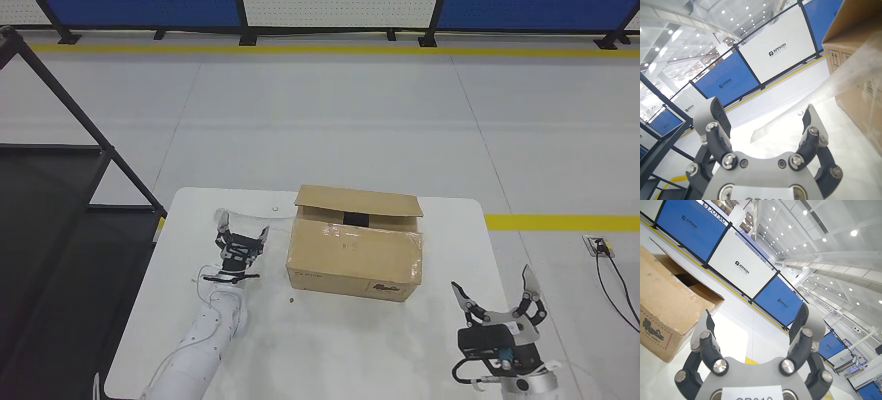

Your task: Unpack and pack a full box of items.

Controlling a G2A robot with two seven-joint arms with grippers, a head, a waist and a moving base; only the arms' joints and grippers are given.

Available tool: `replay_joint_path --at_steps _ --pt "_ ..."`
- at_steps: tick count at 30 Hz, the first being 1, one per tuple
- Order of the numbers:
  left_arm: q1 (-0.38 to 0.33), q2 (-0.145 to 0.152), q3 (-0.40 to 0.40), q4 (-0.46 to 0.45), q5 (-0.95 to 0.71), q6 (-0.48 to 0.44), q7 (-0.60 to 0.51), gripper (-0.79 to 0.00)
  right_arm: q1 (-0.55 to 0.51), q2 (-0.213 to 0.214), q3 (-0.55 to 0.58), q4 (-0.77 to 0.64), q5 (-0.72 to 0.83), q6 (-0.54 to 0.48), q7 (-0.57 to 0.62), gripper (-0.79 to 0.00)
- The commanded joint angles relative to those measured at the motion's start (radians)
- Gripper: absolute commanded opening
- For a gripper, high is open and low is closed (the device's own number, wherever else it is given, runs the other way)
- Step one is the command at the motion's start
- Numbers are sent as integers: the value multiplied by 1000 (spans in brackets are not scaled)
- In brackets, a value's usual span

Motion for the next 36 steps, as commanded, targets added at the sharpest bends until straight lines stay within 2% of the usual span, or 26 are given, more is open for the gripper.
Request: replay_joint_path --at_steps 1,12,18,27,36 --pt "14 4 4 -8 16 -6 -11 0 1 0 -1 2 0 0 -1 0" --pt "12 10 26 -53 83 -61 -125 0 3 -2 -16 8 -5 3 -3 0" --pt "-24 3 23 -40 77 -34 -181 0 -16 -3 -15 3 -2 15 -14 0" --pt "-37 16 -18 2 31 5 -138 0 -41 -4 -7 3 10 24 -30 0" --pt "-15 39 -63 6 -12 39 -108 0 4 -3 -28 12 -10 -17 -20 0"
